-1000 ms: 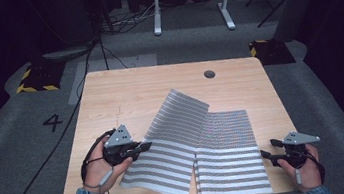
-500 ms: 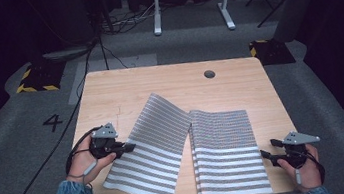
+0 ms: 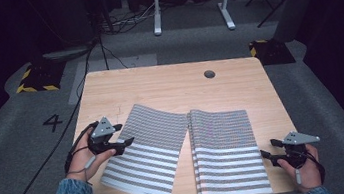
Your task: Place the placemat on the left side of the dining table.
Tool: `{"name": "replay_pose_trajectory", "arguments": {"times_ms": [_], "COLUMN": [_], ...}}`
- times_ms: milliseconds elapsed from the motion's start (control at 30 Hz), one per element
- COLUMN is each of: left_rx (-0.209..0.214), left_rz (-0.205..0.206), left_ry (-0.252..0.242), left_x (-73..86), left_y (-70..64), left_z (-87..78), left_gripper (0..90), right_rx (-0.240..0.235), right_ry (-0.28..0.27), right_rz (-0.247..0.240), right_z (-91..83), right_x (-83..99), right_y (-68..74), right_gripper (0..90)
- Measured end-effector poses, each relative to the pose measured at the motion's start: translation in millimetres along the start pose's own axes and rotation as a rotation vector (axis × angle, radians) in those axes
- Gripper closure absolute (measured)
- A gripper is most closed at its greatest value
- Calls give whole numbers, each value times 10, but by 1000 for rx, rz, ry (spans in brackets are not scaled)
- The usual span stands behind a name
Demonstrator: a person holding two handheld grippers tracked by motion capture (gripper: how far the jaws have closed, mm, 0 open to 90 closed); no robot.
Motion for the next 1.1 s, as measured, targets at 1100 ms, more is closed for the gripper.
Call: {"name": "replay_pose_trajectory", "arguments": {"times_ms": [1100], "left_rx": [146], "left_rz": [-9], "left_ry": [118], "left_x": [435], "left_y": [-1450], "left_z": [842], "left_gripper": [323], "right_rx": [0], "right_ry": [1], "right_rz": [2], "right_z": [0], "right_x": [0], "right_y": [0], "right_gripper": [344]}}
Point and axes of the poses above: each handheld gripper's, and its own axes: z roughly forward along the jaws, x roughly out of its underside, y roughly to its left, the point moved 8 cm from there along z, roughly forward along the jaws, and after that the axes turned 6 degrees about x, right-handed, at the moved point
